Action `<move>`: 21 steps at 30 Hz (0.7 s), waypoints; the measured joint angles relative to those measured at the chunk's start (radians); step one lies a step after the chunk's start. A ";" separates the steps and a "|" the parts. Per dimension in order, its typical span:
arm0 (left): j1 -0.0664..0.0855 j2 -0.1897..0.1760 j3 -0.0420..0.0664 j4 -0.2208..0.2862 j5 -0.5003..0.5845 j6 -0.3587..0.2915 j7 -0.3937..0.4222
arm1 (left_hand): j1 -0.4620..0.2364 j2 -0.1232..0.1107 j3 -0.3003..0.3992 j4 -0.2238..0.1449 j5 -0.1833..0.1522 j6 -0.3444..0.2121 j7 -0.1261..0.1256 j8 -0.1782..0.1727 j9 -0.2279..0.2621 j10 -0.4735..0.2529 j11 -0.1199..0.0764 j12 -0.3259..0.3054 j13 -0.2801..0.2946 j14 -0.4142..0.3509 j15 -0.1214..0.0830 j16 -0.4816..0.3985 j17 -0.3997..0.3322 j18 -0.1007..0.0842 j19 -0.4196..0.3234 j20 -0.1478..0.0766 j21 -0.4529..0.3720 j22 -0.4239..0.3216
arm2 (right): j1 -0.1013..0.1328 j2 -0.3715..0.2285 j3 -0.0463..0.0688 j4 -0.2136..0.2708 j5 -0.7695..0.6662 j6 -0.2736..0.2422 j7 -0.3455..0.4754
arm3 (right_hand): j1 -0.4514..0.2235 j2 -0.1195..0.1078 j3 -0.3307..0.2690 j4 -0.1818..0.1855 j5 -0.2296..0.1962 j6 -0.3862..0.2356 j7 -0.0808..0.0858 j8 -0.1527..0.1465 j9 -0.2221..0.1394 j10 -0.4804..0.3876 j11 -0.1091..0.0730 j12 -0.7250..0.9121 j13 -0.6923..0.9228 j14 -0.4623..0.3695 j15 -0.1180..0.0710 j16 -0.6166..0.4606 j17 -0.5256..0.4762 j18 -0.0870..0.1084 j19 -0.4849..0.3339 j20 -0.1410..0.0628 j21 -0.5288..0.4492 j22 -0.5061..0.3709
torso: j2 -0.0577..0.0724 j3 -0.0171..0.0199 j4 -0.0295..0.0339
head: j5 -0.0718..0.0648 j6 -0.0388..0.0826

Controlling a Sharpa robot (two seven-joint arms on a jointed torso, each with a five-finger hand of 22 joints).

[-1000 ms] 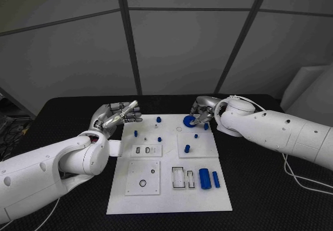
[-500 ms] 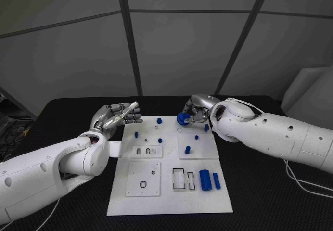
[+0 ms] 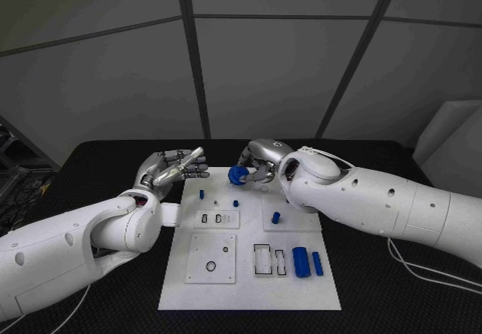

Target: Assemble the parts on the task board

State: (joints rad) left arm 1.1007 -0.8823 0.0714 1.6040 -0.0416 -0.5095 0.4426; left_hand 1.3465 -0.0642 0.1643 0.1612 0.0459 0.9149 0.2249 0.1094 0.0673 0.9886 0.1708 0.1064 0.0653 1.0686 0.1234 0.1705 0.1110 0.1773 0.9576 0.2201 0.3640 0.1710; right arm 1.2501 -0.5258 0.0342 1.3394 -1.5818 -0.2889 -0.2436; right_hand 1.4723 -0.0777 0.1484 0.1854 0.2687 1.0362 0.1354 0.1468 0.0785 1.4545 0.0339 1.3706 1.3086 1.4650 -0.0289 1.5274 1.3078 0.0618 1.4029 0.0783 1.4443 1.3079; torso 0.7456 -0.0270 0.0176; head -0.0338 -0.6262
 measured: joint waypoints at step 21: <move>0.000 0.004 0.000 -0.001 0.000 0.001 0.000 | 0.005 0.005 0.000 0.000 0.000 0.000 0.000 -0.004 0.000 0.000 0.000 0.000 0.000 0.000 0.000 0.000 0.000 0.000 0.000 0.000 0.000 -0.001 | -0.006 0.111 -0.028 -0.115 -0.017 0.025 -0.008 | -0.018 -0.006 0.007 0.002 -0.005 0.005 0.002 -0.012 0.000 0.000 0.000 0.000 0.000 0.000 0.000 0.000 0.000 0.000 0.000 0.000 0.000 0.000 | 0.001 0.0018 -0.0023 | 0.017 -0.010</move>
State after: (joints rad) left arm 1.1008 -0.8785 0.0716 1.6029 -0.0416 -0.5088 0.4424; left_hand 1.3518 -0.0589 0.1643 0.1612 0.0459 0.9149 0.2249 0.1055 0.0673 0.9886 0.1708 0.1064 0.0653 1.0686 0.1234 0.1705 0.1109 0.1773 0.9576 0.2201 0.3640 0.1700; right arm 1.2442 -0.4151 0.0064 1.2246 -1.5986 -0.2643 -0.2514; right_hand 1.4544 -0.0838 0.1552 0.1871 0.2633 1.0414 0.1378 0.1350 0.0786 1.4544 0.0340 1.3706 1.3086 1.4651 -0.0288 1.5274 1.3078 0.0619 1.4028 0.0784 1.4442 1.3077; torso 0.7470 -0.0252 0.0153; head -0.0169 -0.6365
